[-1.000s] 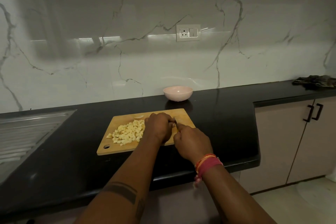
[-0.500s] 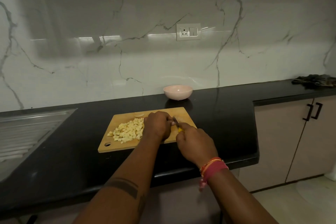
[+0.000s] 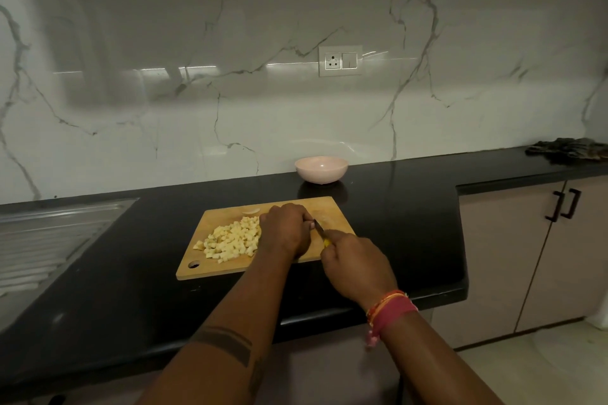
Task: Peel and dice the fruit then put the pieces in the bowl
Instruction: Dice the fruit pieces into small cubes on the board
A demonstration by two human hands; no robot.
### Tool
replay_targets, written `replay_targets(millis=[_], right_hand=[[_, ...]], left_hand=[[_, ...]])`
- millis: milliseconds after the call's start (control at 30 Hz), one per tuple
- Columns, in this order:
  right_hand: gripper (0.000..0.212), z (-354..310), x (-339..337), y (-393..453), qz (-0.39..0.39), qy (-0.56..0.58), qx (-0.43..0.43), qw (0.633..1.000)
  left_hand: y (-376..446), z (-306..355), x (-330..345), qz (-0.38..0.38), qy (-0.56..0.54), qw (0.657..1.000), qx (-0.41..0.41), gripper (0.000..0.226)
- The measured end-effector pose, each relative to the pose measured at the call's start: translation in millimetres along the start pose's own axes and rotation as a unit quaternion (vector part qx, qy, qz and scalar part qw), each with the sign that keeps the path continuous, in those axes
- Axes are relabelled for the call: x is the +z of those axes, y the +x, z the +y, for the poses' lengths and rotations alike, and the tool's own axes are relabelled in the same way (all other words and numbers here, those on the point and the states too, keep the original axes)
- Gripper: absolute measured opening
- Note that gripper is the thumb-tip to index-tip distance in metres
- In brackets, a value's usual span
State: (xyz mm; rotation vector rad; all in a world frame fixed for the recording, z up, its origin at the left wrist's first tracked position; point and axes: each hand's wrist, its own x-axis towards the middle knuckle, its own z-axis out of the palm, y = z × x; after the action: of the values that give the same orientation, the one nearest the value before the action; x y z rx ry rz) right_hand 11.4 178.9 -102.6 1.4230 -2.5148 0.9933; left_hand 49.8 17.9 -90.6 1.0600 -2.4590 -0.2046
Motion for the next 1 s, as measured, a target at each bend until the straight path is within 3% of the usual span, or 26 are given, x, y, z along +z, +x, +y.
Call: replay_targets(millis=[200, 367, 500, 633, 1000], right_hand=[[0.041, 6.1, -7.3, 1.1, 0.074, 0.133, 0.077, 0.985], [0.041, 4.4, -3.4, 1.2, 0.064, 0.129, 0.076, 0.987], [0.042, 5.5, -2.0, 2.1, 0.054, 0.090, 0.062, 0.992], [0.045, 2.3, -0.5, -0.6, 0.023, 0.020, 0.040, 0.999], [0.049, -3.7, 6.3, 6.4, -0.022, -0.102, -0.020, 0.994]], left_hand=[[-4.3, 4.4, 3.6, -0.009, 0.058, 0.996, 0.062, 0.041], [-1.7, 6.1, 0.4, -0.028, 0.043, 0.996, 0.074, 0.022], [-5.9, -4.2, 0.4, -0.009, 0.005, 0.996, 0.090, 0.023], [-7.5, -10.3, -1.0, 0.012, -0.008, 0.999, 0.046, 0.022], [-7.8, -6.0, -2.2, -0.003, -0.001, 1.000, 0.010, 0.024]])
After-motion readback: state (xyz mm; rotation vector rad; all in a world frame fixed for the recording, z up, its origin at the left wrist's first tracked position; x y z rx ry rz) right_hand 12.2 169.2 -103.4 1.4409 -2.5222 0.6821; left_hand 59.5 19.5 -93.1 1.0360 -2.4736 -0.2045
